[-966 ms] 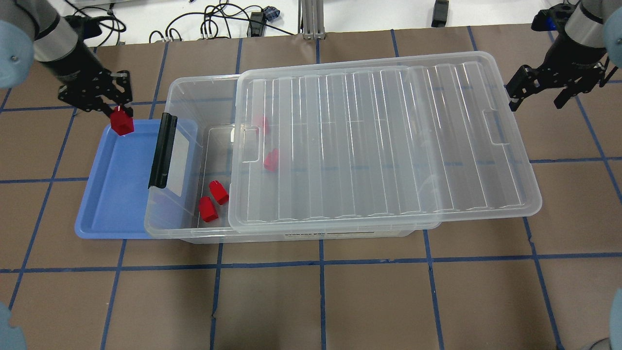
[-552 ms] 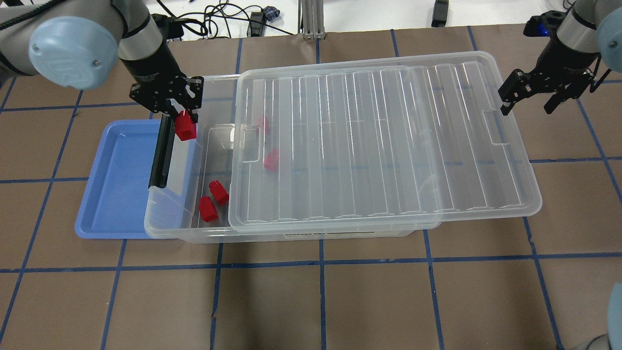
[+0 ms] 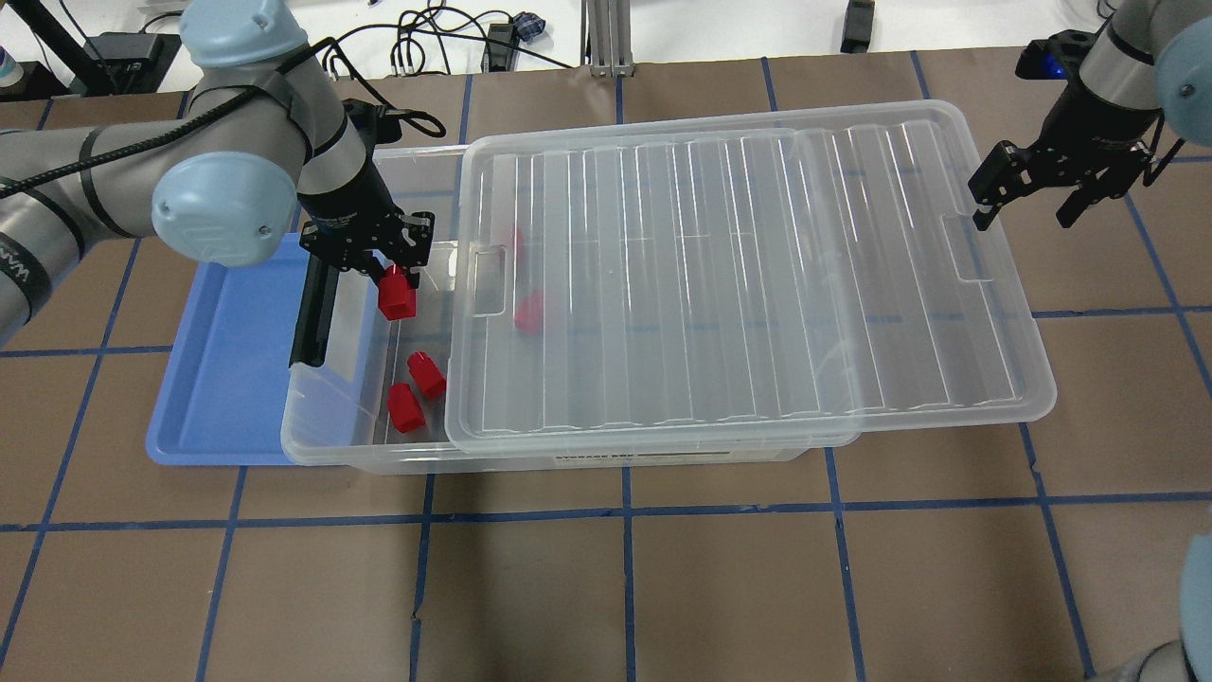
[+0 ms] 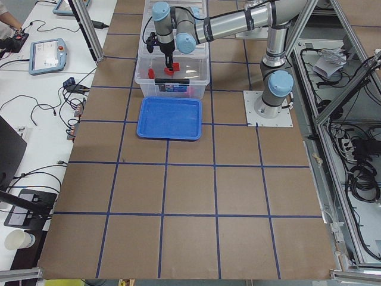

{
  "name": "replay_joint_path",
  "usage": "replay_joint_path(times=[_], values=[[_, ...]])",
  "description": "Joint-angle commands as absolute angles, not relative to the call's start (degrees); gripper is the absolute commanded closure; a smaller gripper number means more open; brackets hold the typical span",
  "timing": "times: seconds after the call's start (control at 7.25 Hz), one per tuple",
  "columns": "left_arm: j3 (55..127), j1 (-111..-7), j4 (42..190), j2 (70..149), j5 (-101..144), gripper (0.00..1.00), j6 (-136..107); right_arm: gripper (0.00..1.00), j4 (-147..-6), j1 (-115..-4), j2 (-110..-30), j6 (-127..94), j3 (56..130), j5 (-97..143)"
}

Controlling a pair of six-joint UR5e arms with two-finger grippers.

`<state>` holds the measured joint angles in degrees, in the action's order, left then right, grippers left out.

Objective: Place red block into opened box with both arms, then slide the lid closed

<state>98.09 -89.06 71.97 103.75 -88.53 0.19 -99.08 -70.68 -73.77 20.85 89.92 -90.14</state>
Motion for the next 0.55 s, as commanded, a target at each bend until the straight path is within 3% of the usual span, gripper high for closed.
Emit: replay_joint_path(times=[0.0,0.41], values=[[99.23,-88.77,69.61,105.11,-88.42,1.00,0.53,0.00,-99.84,-70.32,-73.65,23.10,89.83,-90.61],[99.75,-89.03,69.17,106.52,-88.15,1.00,0.27,0.00,-100.11,-70.23,-73.65,23.29,89.47,-91.14]])
